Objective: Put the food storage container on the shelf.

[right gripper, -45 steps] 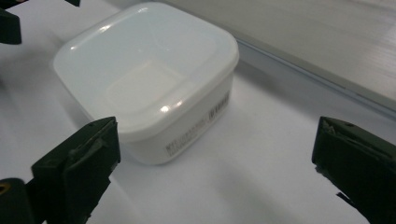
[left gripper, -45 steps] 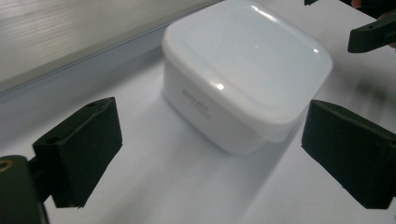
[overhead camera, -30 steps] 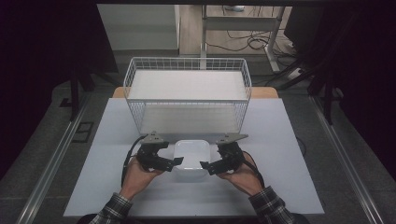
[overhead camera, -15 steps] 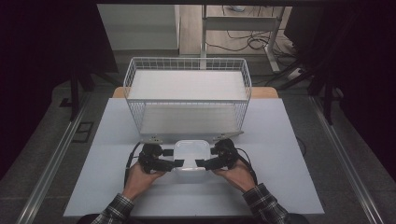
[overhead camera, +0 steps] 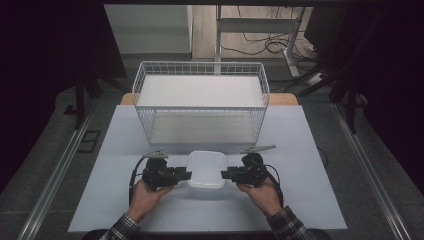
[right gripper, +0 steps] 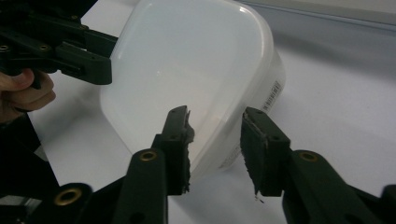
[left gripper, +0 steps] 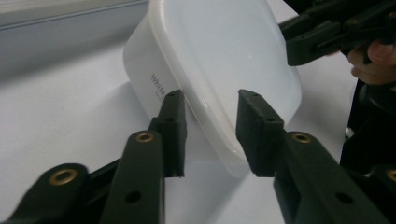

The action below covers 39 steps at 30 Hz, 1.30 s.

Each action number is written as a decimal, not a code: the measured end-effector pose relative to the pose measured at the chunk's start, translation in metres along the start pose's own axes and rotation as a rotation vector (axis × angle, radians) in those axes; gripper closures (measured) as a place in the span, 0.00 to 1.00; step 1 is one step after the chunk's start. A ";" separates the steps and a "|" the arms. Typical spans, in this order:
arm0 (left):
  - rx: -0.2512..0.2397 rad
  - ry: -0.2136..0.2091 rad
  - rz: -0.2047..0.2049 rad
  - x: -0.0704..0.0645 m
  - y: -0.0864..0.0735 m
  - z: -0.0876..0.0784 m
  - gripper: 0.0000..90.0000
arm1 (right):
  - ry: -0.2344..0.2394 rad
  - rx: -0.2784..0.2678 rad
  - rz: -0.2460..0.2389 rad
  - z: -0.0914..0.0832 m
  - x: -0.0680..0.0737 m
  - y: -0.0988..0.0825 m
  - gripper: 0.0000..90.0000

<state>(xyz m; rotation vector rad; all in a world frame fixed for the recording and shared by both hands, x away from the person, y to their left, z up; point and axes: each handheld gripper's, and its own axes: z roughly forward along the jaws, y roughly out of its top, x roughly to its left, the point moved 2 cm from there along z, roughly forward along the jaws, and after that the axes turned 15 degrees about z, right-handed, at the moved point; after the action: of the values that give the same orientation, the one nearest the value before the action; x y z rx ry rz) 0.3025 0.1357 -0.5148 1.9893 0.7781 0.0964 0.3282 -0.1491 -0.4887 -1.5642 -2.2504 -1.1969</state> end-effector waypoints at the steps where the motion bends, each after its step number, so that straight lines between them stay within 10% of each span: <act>1: -0.004 0.004 -0.009 -0.001 0.000 0.000 0.74 | 0.003 -0.006 0.007 0.000 0.000 0.000 0.74; 16: -0.028 0.105 0.007 -0.003 0.008 -0.004 0.89 | -0.050 -0.108 -0.039 -0.002 0.003 0.006 0.86; 39: -0.083 0.163 -0.004 0.039 0.039 -0.003 0.88 | -0.064 -0.227 -0.123 0.008 0.008 0.057 0.86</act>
<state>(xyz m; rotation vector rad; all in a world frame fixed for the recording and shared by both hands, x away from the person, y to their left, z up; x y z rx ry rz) 0.3510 0.1464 -0.4916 1.9185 0.8682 0.2871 0.3753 -0.1299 -0.4599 -1.5793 -2.3520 -1.5034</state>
